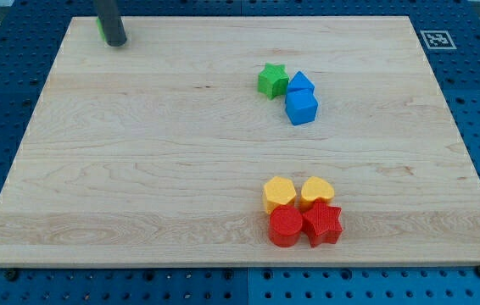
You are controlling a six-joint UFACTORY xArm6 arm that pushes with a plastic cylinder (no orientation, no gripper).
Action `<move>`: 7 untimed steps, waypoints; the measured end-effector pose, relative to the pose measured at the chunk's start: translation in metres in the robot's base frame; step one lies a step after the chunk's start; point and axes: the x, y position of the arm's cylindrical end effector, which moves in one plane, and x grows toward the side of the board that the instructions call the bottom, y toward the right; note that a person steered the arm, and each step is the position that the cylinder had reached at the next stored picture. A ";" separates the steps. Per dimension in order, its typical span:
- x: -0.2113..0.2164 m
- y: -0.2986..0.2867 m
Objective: Move the arm towards the bottom
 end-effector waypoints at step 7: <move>0.052 0.047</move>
